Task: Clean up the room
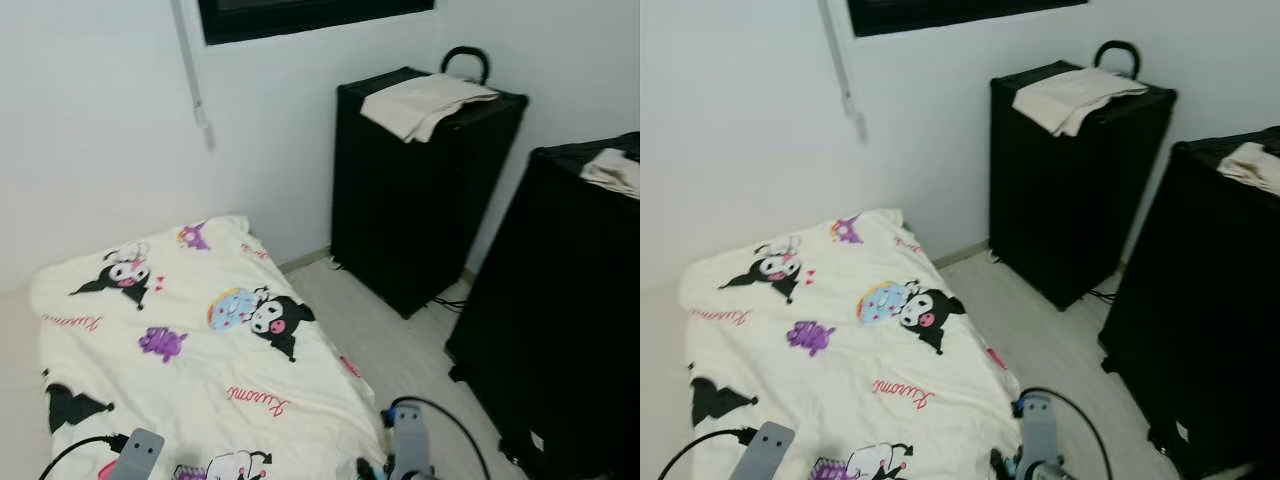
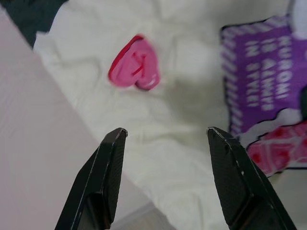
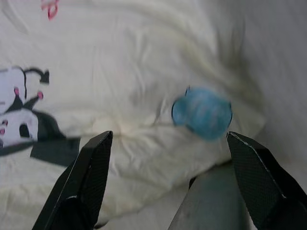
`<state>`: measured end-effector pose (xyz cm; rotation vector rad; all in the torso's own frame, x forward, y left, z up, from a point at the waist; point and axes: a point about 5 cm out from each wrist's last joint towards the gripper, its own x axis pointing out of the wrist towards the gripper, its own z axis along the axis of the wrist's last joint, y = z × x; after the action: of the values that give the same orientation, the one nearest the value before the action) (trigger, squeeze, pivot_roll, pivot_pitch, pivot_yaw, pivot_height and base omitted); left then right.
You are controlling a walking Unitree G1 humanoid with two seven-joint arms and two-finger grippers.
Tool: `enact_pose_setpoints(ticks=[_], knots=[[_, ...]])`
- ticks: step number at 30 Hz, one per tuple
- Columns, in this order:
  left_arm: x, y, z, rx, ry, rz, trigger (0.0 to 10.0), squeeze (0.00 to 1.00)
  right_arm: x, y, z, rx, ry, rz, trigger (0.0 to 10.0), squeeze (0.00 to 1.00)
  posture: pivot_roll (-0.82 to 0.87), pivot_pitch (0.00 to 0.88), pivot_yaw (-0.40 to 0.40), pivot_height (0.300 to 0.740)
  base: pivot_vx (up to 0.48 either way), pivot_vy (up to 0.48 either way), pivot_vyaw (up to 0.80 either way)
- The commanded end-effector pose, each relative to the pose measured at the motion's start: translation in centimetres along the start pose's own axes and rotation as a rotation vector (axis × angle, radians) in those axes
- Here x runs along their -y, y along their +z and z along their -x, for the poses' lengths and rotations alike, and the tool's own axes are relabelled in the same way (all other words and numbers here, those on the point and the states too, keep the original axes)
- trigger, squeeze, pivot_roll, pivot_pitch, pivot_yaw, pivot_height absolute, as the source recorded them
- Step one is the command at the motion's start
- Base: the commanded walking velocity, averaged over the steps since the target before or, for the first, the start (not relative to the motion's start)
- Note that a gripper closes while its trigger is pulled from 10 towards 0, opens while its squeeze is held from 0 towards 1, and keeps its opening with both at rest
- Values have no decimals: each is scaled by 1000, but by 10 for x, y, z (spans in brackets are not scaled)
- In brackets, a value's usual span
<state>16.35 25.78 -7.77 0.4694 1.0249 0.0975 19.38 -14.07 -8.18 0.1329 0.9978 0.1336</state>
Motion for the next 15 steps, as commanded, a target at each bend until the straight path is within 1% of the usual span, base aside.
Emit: enact_pose_setpoints(ticks=[1,2,3,7,10,15], knots=[[4,-9,1,-39,-12,17,10000,0,-2,-9,0,-39,-1,12,10000,0,12,0,26,697,-281,0,0],[5,-11,2,-46,-17,10,10000,0,-4,-17,1,-72,-2,30,10000,0,12,0,26,697,-292,0,0],[5,-11,2,-46,-17,10,10000,0,-4,-17,1,-72,-2,30,10000,0,12,0,26,697,-292,0,0],[7,-13,2,-54,-22,-2,10000,0,-2,-28,2,-119,-18,50,10000,0,15,0,21,697,-305,0,0],[9,-13,2,-57,-27,-11,10000,0,1,-31,3,-128,-27,45,10000,0,14,0,20,697,-358,0,0],[12,-13,3,-59,-36,-23,10000,0,3,-32,4,-122,-15,57,10000,0,19,0,14,697,-382,0,0]])
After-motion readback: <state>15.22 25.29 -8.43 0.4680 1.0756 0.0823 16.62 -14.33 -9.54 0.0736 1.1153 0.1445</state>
